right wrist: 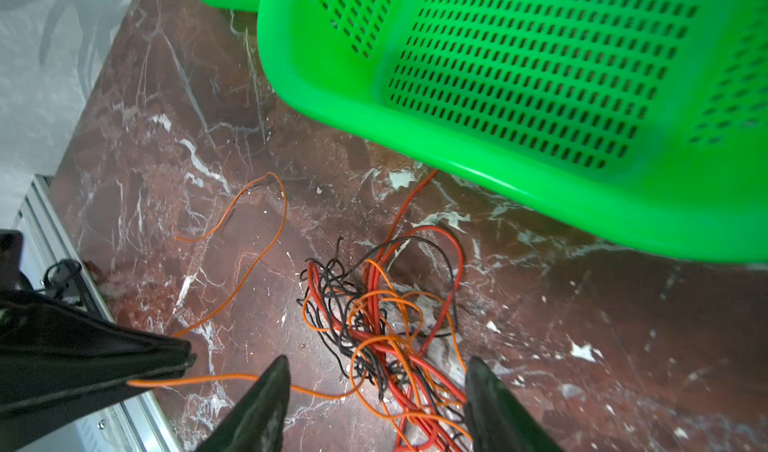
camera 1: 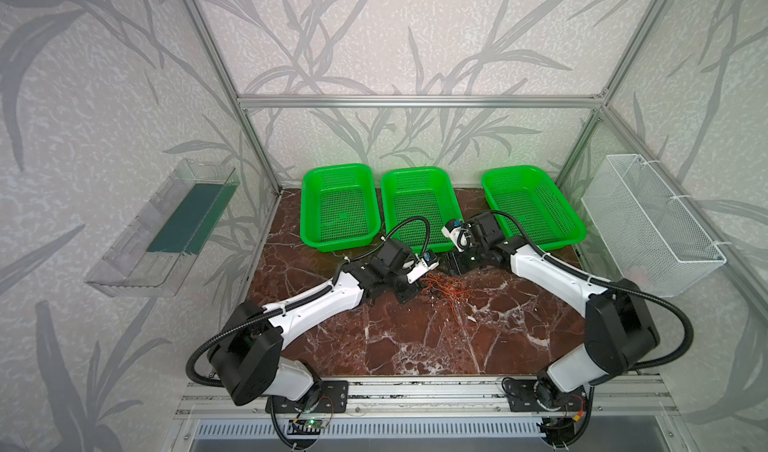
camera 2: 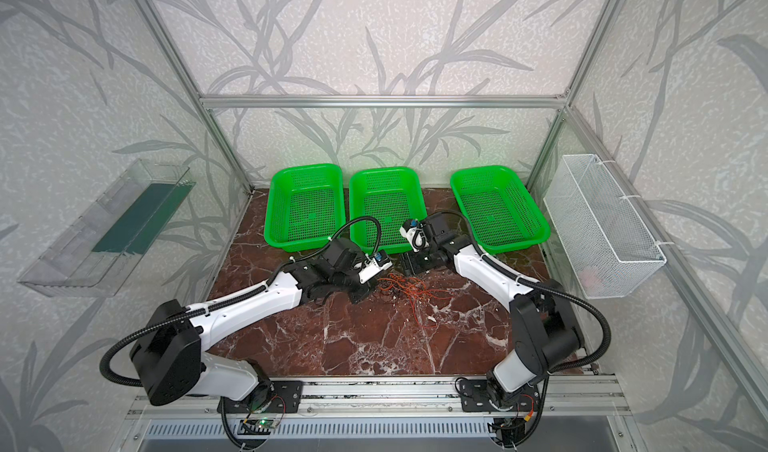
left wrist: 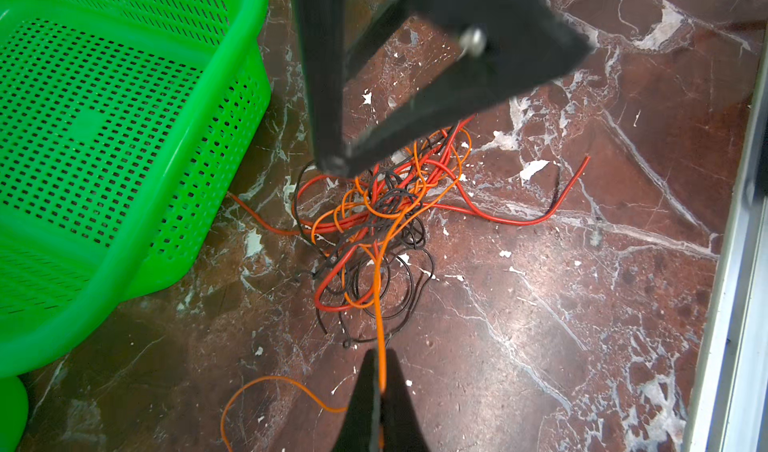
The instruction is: Untangle the cables
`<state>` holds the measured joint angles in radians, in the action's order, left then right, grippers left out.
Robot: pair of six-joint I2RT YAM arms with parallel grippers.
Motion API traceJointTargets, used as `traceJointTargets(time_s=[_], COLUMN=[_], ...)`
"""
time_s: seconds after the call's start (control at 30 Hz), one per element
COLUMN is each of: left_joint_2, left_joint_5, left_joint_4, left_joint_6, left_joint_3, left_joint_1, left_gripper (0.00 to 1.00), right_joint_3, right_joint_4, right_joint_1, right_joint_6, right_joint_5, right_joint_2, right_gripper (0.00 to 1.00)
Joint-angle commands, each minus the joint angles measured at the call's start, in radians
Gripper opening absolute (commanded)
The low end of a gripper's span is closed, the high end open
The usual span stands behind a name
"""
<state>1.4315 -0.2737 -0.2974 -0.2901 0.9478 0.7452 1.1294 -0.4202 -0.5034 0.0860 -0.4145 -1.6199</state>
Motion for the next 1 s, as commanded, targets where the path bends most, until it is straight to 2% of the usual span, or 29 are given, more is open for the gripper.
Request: traceJointTargets(time_s=[0.0, 0.2, 0.33, 0.43, 0.5, 0.63, 0.7, 0.87, 0.97], left_joint_2=[-0.037, -0.068, -0.073, -0.08, -0.088, -0.115, -0.141, -0.227, -0.294], left_joint_5=[0.001, 0.004, 0.007, 0.011, 0.015, 0.031, 0.048, 0.122, 0.215], left_joint_4=[0.008, 0.027, 0.033, 0.032, 0.033, 0.034, 0.031, 0.03, 0.04], left_joint_6=[0.003, 0.001, -0.001, 0.0, 0.002, 0.005, 0.008, 0.024, 0.047], left_joint_3=[-0.029, -0.058, -0.058, -0.061, -0.064, -0.07, -0.074, -0.108, -0.138], left_joint_1=[0.004, 0.005, 0.005, 0.005, 0.005, 0.005, 0.005, 0.006, 0.004], left_gripper=[0.0, 0.0, 0.0, 0.0, 0.0, 0.0, 0.0, 0.0, 0.0], right_joint_3=[0.09, 0.144, 0.178, 0.173, 0.166, 0.145, 0.131, 0.02, -0.055], right_joint_4=[-0.122, -0.181, -0.233, -0.227, -0.223, -0.209, -0.213, -0.136, -0.098], right_joint_1=[-0.044, -0.079, -0.092, -0.094, -0.094, -0.09, -0.081, -0.01, 0.044], right_joint_6=[-0.113, -0.162, -0.171, -0.152, -0.145, -0.135, -0.121, -0.031, 0.004], right_joint_5=[-0.012, -0.034, 0.032, 0.076, 0.108, 0.146, 0.173, 0.192, 0.216], right_joint_2=[-0.079, -0.208, -0.272, -0.285, -0.28, -0.249, -0.223, -0.067, 0.043], right_gripper=[0.67, 0.71, 0.7, 0.61, 0.51, 0.23, 0.13, 0.07, 0.05])
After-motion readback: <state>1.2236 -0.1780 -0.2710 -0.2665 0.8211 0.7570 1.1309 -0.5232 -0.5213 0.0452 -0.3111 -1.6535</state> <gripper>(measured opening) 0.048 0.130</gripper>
